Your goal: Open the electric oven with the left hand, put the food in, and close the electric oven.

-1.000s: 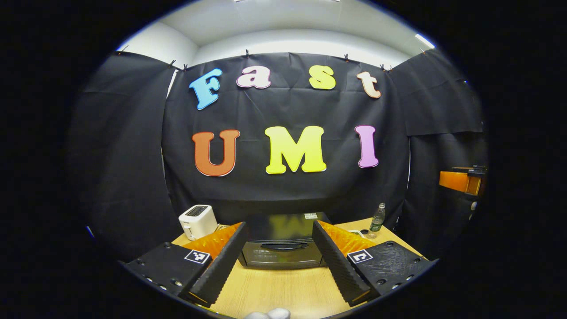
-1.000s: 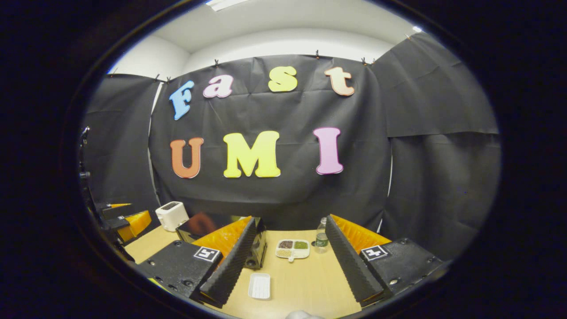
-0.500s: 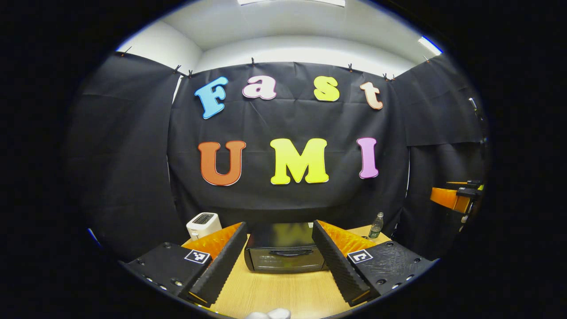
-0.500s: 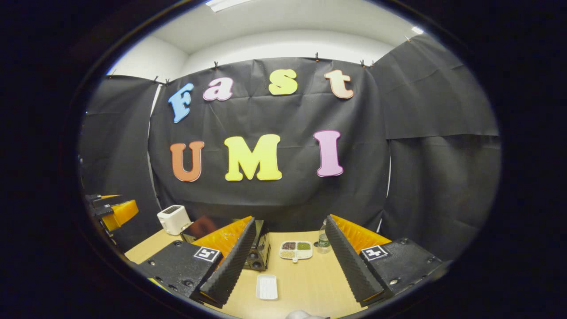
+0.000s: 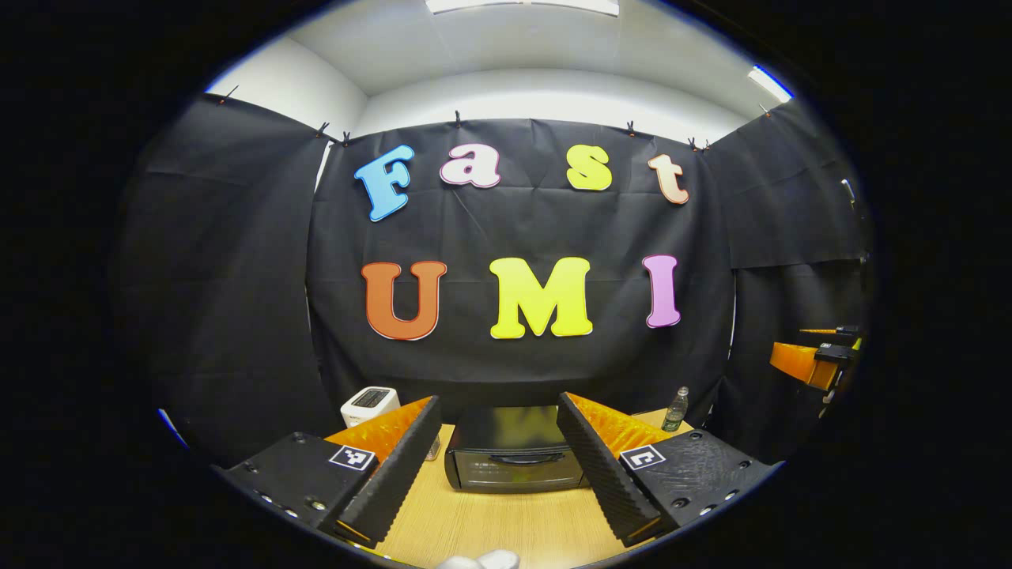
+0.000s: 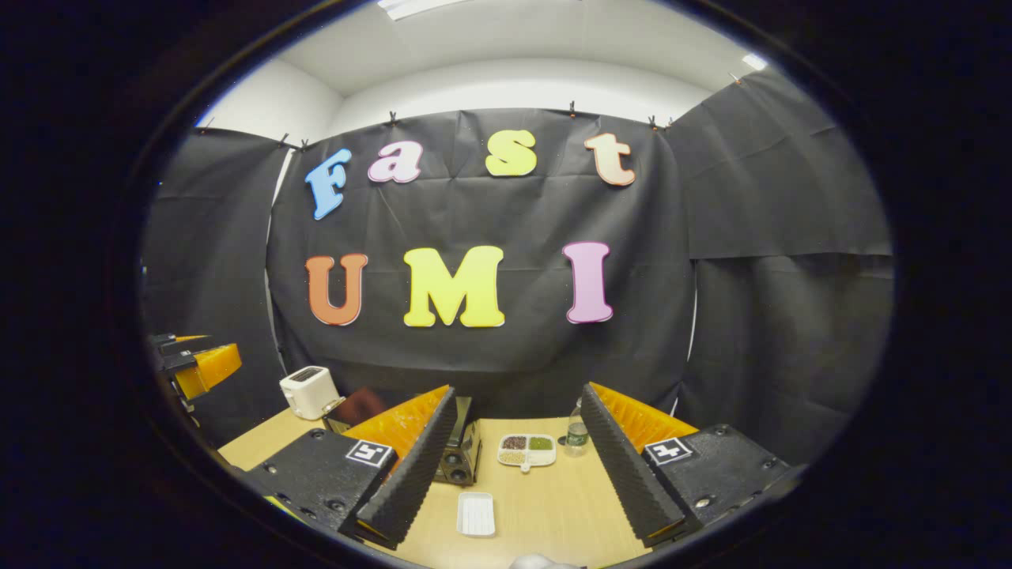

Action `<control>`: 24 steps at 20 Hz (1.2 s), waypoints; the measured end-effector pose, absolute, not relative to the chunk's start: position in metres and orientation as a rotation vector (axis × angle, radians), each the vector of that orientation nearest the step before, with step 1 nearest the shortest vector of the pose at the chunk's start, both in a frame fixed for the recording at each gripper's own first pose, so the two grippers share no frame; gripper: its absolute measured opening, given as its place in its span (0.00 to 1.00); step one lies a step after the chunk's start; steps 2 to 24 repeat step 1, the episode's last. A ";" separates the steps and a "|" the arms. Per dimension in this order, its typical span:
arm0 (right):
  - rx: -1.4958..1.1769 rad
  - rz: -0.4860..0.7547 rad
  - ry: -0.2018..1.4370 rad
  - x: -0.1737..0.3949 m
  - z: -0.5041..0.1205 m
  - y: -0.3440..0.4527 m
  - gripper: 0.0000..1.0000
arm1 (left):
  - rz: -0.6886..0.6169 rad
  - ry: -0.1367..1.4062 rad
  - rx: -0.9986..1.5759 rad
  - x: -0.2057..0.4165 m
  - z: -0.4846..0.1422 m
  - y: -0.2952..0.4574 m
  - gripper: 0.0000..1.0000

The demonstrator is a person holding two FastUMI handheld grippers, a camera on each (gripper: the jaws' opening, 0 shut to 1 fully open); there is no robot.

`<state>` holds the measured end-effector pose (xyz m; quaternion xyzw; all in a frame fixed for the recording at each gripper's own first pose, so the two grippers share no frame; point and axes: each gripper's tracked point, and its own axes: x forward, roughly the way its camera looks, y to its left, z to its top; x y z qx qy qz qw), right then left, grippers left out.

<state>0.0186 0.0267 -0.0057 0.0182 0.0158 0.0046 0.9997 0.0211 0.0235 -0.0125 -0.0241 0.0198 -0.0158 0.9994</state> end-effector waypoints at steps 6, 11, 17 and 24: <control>0.035 0.011 0.032 0.017 -0.006 0.028 0.90 | -0.035 0.036 -0.049 0.020 -0.010 0.023 0.88; 0.035 0.011 0.032 0.017 -0.006 0.028 0.90 | -0.035 0.036 -0.049 0.020 -0.010 0.023 0.88; 0.035 0.011 0.032 0.017 -0.006 0.028 0.90 | -0.035 0.036 -0.049 0.020 -0.010 0.023 0.88; 0.035 0.011 0.032 0.017 -0.006 0.028 0.90 | -0.035 0.036 -0.049 0.020 -0.010 0.023 0.88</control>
